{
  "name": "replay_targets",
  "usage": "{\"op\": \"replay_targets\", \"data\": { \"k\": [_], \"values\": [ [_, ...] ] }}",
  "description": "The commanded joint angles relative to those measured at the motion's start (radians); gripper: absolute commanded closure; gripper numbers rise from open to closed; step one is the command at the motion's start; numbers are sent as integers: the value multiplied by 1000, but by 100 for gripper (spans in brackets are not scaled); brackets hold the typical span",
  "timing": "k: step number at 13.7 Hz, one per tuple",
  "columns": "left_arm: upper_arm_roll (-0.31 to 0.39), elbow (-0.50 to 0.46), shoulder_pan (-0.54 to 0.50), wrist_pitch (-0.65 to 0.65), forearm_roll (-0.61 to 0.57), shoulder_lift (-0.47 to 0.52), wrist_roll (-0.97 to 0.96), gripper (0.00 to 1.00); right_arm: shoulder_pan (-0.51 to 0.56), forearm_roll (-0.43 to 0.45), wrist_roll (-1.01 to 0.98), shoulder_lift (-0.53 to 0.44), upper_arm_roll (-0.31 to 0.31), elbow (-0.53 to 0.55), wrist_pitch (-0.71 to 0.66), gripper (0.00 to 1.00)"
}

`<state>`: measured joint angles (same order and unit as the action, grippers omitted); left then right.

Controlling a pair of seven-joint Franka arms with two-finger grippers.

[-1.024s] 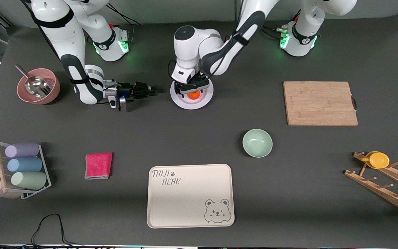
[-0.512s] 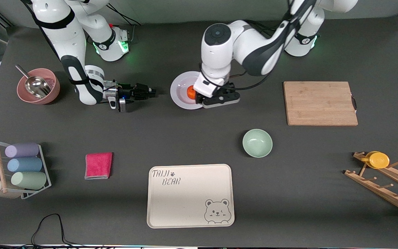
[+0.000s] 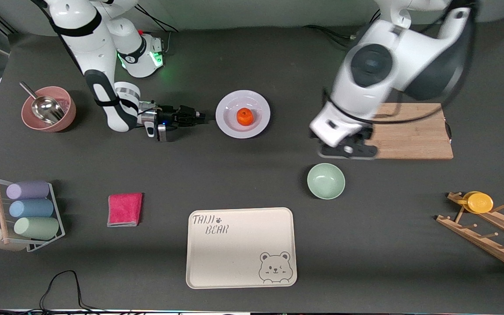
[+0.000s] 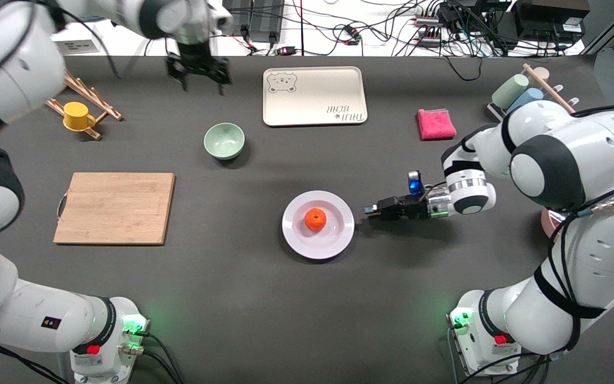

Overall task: Place orange and plate with both arms
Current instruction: 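Grip the plate rim with the right gripper while the left gripper withdraws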

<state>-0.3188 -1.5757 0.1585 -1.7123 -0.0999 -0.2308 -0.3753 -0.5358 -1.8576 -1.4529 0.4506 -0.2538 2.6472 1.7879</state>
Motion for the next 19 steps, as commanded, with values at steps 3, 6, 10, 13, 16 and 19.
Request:
{"op": "replay_targets", "data": {
  "k": [3, 6, 10, 13, 16, 19],
  "values": [
    [-11, -7, -195, 54, 37, 47, 199, 0, -98, -126, -24, 51, 8, -49, 2, 54],
    [-9, -7, -261, 60, 37, 45, 259, 0, -136, -173, -24, 72, 14, -72, 27, 54],
    [-3, 6, -290, 121, 40, 45, 259, 0, -136, -192, -14, 71, 36, -85, 45, 95],
    [23, 63, -338, 233, 37, 125, 309, 0, -133, -192, -6, 60, 36, -93, 44, 100],
    [26, 71, -347, 215, 39, 148, 348, 0, -125, -184, 60, 13, 34, -101, 38, 100],
    [27, 80, -356, 179, 42, 154, 349, 0, -95, -155, 143, -91, 33, -101, 39, 100]
  ]
}}
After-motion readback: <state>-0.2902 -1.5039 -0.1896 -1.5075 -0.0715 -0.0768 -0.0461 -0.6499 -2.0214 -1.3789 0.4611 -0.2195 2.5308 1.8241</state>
